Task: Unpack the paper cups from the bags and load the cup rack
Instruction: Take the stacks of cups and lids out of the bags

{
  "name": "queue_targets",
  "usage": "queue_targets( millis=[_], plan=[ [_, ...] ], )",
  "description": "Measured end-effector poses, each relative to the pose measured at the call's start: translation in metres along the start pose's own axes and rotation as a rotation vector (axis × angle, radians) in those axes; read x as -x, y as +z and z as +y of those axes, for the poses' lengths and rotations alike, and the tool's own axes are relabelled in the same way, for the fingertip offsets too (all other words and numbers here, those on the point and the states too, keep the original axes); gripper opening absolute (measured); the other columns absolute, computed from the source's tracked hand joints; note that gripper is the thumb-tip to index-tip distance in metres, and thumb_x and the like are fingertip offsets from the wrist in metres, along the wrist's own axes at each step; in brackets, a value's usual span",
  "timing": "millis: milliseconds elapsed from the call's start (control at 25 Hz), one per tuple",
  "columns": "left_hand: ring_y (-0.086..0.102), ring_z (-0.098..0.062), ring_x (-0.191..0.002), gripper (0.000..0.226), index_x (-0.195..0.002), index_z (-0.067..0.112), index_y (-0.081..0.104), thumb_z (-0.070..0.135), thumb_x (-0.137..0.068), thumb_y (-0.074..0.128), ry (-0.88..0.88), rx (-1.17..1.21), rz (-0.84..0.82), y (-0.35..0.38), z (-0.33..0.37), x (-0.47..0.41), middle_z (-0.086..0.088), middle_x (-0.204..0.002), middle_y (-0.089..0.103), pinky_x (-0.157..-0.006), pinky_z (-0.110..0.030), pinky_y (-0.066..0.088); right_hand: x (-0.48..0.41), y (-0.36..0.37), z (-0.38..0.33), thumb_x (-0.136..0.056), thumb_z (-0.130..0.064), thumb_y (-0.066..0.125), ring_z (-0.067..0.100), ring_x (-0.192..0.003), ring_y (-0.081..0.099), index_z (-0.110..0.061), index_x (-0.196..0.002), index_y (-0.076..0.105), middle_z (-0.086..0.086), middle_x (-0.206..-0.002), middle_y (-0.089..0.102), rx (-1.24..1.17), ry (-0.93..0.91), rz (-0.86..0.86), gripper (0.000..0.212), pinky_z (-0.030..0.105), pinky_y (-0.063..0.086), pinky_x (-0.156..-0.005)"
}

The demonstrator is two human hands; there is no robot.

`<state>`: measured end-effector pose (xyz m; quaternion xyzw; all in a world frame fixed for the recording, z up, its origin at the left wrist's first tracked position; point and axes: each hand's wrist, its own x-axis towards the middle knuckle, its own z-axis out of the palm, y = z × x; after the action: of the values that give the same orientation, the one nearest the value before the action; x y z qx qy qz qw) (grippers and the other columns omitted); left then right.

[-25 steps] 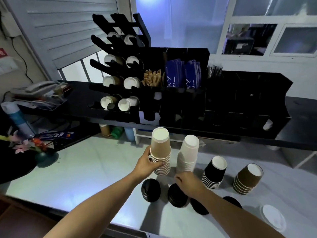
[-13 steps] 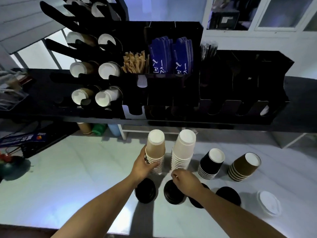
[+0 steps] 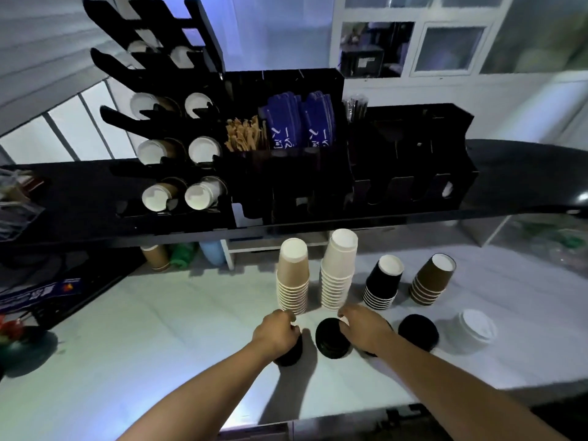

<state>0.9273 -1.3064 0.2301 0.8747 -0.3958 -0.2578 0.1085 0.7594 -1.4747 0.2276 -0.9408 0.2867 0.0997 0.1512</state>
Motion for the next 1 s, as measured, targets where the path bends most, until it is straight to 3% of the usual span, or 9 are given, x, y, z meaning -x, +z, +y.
queue_targets(
  millis=[120,400,560,680,760,880,1000],
  plan=[
    [0.058,-0.028,-0.12,0.039,-0.129,0.026,0.06,0.042,-0.094,0.052,0.133,-0.135,-0.033,0.006,0.029,0.004,-0.004,-0.131,0.061,-0.093,-0.039,0.051,0.029,-0.002,0.017,-0.099,-0.036,0.042,0.03,-0.117,0.056,-0.022,-0.129,0.055,0.006,-0.128,0.055,0.006,0.084,0.009,0.035,0.04,0.049,-0.094],
    [0.062,-0.031,-0.108,0.032,-0.112,0.021,0.064,0.037,-0.09,0.048,0.436,-0.282,-0.07,0.035,0.144,0.001,-0.006,-0.117,0.065,-0.084,-0.039,0.053,0.117,-0.026,0.098,-0.098,-0.034,0.042,0.032,-0.106,0.061,-0.018,-0.117,0.061,0.007,-0.118,0.06,-0.04,0.252,0.13,0.032,0.041,0.053,-0.084],
    [0.063,-0.031,-0.102,0.023,-0.096,0.02,0.06,0.037,-0.092,0.046,0.612,-0.326,-0.125,0.074,0.251,0.005,-0.008,-0.109,0.065,-0.08,-0.038,0.051,0.188,-0.035,0.18,-0.099,-0.029,0.041,0.03,-0.098,0.062,-0.018,-0.108,0.063,0.005,-0.11,0.062,-0.045,0.438,0.192,0.027,0.038,0.053,-0.079],
    [0.064,-0.033,-0.1,0.029,-0.091,0.017,0.059,0.038,-0.097,0.042,0.706,-0.354,-0.118,0.11,0.338,0.013,-0.011,-0.108,0.066,-0.08,-0.037,0.05,0.243,-0.041,0.248,-0.096,-0.019,0.039,0.029,-0.096,0.062,-0.013,-0.096,0.062,0.005,-0.105,0.062,-0.049,0.555,0.189,0.023,0.034,0.049,-0.074],
    [0.062,-0.035,-0.097,0.035,-0.09,0.014,0.059,0.039,-0.101,0.037,0.751,-0.38,-0.123,0.142,0.406,0.027,-0.013,-0.109,0.065,-0.079,-0.037,0.048,0.293,-0.044,0.303,-0.094,-0.021,0.043,0.029,-0.098,0.064,-0.014,-0.094,0.064,0.005,-0.102,0.065,-0.04,0.618,0.238,0.022,0.036,0.052,-0.078],
    [0.061,-0.032,-0.093,0.026,-0.081,0.016,0.052,0.023,-0.102,0.038,0.844,-0.486,-0.154,0.188,0.503,0.052,-0.012,-0.106,0.066,-0.074,-0.032,0.042,0.37,-0.059,0.377,-0.092,-0.029,0.046,0.031,-0.095,0.064,-0.014,-0.094,0.065,0.006,-0.1,0.068,-0.026,0.704,0.313,0.025,0.036,0.049,-0.077],
    [0.06,-0.029,-0.106,0.015,-0.089,0.018,0.058,0.01,-0.092,0.046,0.944,-0.619,-0.194,0.225,0.583,0.075,-0.009,-0.11,0.064,-0.08,-0.033,0.041,0.427,-0.065,0.441,-0.094,-0.031,0.045,0.03,-0.08,0.058,-0.017,-0.089,0.063,0.008,-0.099,0.069,-0.063,0.781,0.311,0.023,0.032,0.039,-0.066]
  ],
)
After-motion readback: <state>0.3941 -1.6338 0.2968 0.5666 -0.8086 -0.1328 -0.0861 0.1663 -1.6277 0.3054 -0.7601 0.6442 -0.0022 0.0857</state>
